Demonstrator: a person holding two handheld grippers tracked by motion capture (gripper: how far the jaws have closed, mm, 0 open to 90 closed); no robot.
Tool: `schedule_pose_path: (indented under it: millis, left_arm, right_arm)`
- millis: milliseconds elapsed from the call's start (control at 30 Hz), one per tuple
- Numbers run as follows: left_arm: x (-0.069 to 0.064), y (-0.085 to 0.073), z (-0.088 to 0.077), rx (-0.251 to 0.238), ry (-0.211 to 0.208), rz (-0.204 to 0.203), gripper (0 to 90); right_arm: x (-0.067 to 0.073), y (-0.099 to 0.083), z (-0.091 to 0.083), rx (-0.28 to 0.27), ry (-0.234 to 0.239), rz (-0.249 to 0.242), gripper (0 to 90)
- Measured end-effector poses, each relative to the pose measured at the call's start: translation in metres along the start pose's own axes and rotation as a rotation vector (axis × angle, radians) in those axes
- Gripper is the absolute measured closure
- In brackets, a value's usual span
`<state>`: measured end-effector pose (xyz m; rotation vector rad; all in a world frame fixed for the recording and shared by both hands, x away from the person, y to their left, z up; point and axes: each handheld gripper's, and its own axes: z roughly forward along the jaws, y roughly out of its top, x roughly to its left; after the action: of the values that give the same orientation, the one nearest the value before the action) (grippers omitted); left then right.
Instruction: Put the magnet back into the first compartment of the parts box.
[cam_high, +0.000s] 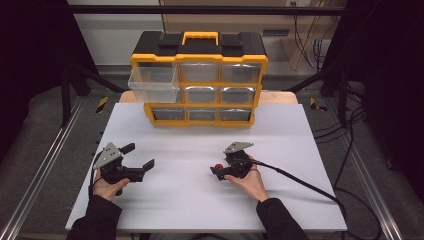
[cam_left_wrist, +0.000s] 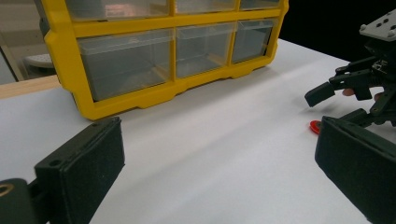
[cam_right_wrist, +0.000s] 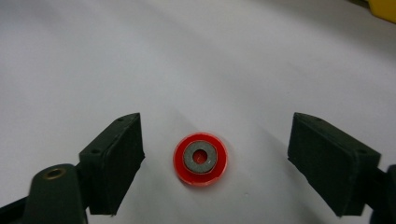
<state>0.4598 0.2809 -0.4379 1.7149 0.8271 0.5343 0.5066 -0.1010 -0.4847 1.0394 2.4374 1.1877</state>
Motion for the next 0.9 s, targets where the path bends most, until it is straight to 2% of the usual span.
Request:
schedule_pose_path:
  millis: [533,900]
  left_arm:
    - [0.0001,-0.0001,-0.0001,0.003,0.003,0.002,1.2]
    - [0.0003,-0.0002,0.0001,0.004,0.004,0.002,1.3]
  right_arm:
    - [0.0006,-0.0026,0.0017,0.032,0.026,-0.030,44.7]
    - [0.0011,-0.0028,0.0011,0.045,0.038,-0.032,55.0]
